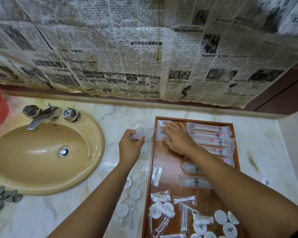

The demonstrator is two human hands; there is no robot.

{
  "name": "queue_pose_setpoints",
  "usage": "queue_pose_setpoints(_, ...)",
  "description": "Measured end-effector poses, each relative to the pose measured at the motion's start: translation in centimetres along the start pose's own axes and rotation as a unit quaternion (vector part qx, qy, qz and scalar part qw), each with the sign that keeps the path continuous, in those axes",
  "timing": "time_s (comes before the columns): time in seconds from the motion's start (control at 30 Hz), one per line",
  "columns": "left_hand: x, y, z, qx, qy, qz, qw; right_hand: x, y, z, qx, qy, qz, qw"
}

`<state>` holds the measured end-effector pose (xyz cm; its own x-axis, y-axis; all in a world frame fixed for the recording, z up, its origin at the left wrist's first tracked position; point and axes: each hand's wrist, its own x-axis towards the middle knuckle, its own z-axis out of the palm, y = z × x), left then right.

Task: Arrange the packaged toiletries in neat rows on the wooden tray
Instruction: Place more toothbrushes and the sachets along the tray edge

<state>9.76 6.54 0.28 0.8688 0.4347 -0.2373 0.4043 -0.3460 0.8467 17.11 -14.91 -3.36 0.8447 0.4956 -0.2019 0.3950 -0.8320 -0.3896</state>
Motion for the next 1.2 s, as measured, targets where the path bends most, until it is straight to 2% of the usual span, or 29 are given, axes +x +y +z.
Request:
queue_pose_setpoints(0.07,-0.4,0.2,0.2,0.009,-0.004,0.053,0.999,-0.7,-1.2,-1.1,0.108,0.083,0.077,0.988)
queue_pose_setpoints(0.1,-0.6,0.2,0.4,0.019,-0.008,0.098,0.995,-1.0,-2.0,-2.0,0.192,0.1,0.137,0.967)
queue_pose_setpoints(0.13,-0.7,0.1,0.6,0.036,-0.015,0.156,0.987,-1.4,-2.8,-3.0,0.297,0.08,0.196,0.931)
queue_pose_setpoints(0.2,-0.8,-0.2,1.1,0.084,-0.032,0.276,0.957,-2.1,-3.9,-4.8,0.48,-0.04,0.275,0.832)
queue_pose_setpoints(0.23,-0.8,-0.3,1.3,0.115,-0.037,0.331,0.936,-2.4,-4.0,-5.2,0.531,-0.083,0.291,0.792)
queue_pose_setpoints(0.27,-0.8,-0.3,1.5,0.148,-0.038,0.378,0.913,-2.7,-3.8,-5.2,0.557,-0.098,0.295,0.77)
queue_pose_setpoints(0.37,-0.7,-0.5,1.7,0.206,-0.037,0.464,0.861,-3.1,-2.7,-4.3,0.567,-0.042,0.299,0.767)
queue_pose_setpoints(0.47,-1.0,-1.2,1.5,0.23,-0.035,0.495,0.837,-3.2,-2.0,-3.9,0.592,-0.021,0.309,0.744)
queue_pose_setpoints(0.67,-0.7,-2.0,1.4,0.219,-0.032,0.433,0.874,-3.3,-1.5,-3.6,0.621,-0.01,0.308,0.721)
queue_pose_setpoints(0.8,-0.9,-2.0,1.9,0.239,-0.085,0.385,0.887,-3.2,-2.0,-3.1,0.627,-0.006,0.296,0.721)
queue_pose_setpoints(0.87,-1.0,-2.4,2.3,0.241,-0.106,0.371,0.891,-2.8,-2.1,-2.8,0.617,-0.011,0.284,0.734)
queue_pose_setpoints(0.93,-0.9,-2.8,2.8,0.258,-0.114,0.368,0.886,-1.9,-2.1,-2.6,0.58,0.006,0.279,0.766)
queue_pose_setpoints(1.1,0.5,-1.3,4.3,0.285,-0.071,0.335,0.895,1.7,-1.9,-2.4,0.395,0.083,0.255,0.879)
queue_pose_setpoints(1.2,1.9,-0.8,5.1,0.319,-0.043,0.335,0.886,3.2,-1.7,-2.2,0.313,0.118,0.239,0.912)
